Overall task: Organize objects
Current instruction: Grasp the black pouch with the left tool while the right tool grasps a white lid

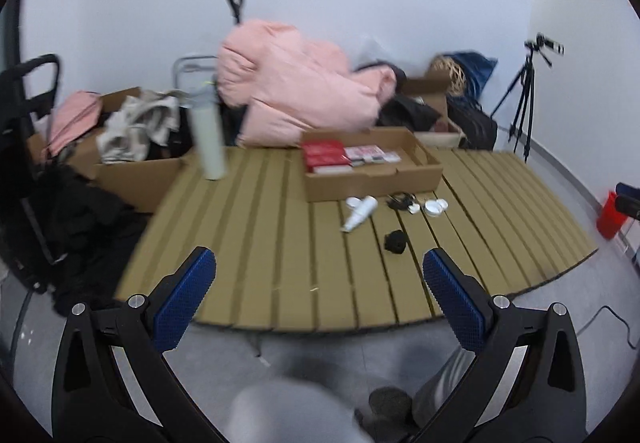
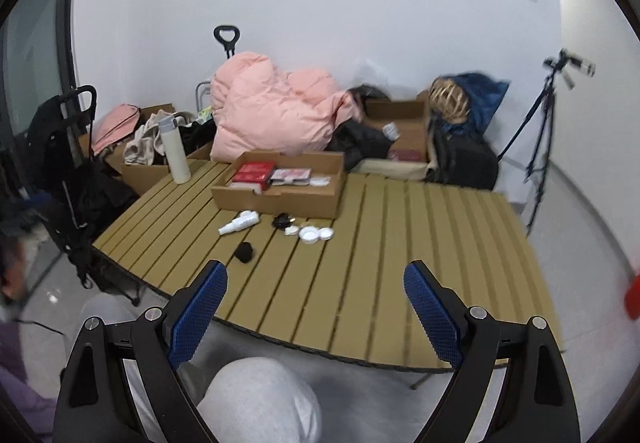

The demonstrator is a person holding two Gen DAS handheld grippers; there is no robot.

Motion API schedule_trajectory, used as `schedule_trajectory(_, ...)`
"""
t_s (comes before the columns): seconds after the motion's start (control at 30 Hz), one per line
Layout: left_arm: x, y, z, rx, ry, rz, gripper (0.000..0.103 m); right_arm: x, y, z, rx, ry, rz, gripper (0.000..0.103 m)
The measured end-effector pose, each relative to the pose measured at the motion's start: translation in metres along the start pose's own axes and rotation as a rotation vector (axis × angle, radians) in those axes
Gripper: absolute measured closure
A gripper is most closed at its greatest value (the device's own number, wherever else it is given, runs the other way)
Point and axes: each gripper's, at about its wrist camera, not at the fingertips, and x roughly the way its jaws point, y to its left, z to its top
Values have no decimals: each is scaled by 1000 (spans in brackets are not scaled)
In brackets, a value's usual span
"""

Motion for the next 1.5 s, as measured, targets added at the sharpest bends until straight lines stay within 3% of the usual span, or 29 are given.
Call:
schedule_trajectory(0.1, 76, -38, -4, 51, 78, -93, 0, 56, -5, -4, 31, 63, 45, 10)
schedule_trajectory(0.17, 121, -59, -3, 74, 143, -108, 2, 104, -5, -4, 23, 108, 57, 11)
schedule_trajectory(0.2, 142, -69, -2, 86, 171, -108, 4, 120, -6, -5, 17, 121, 64, 17)
schedule_trajectory(0.27, 185, -86, 0, 93, 228, -115, 9, 165, -11, -2, 21, 167, 91, 46)
schedule_trajectory(0.33, 226, -95, -1, 85, 305, -127, 15, 215, -18, 0, 29, 225, 122, 53)
schedule_trajectory(0.47, 268, -106, -8, 118, 390, -83, 28, 304, -33, -1, 107, 328, 166, 63)
schedule_trajectory(0.63, 284, -110, -14, 149, 425, -115, 29, 360, -40, -1, 240, 349, 180, 63)
schedule_trajectory(0.67, 287, -107, -15, 143, 425, -109, 32, 366, -39, -2, 253, 349, 175, 63)
schedule_trajectory(0.73, 292, -98, -18, 111, 452, -113, 53, 378, -34, -4, 251, 351, 134, 67)
schedule_trajectory(0.77, 297, -95, -20, 93, 472, -126, 70, 382, -32, -5, 253, 352, 132, 74)
schedule_trajectory(0.93, 292, -90, -23, 72, 468, -136, 72, 392, -26, -10, 228, 330, 69, 95)
schedule_trajectory(1.1, 278, -91, -22, 80, 425, -140, 73, 384, -27, -9, 247, 322, 62, 96)
schedule_trajectory(1.27, 246, -84, -19, 19, 354, -152, 73, 328, -26, -9, 223, 256, 45, 96)
schedule_trajectory(1.43, 164, -65, -7, -63, 277, -219, 73, 237, -35, -16, 180, 207, 37, 96)
schedule_trajectory(1.5, 126, -55, 0, -57, 240, -221, 73, 196, -38, -16, 122, 162, -12, 96)
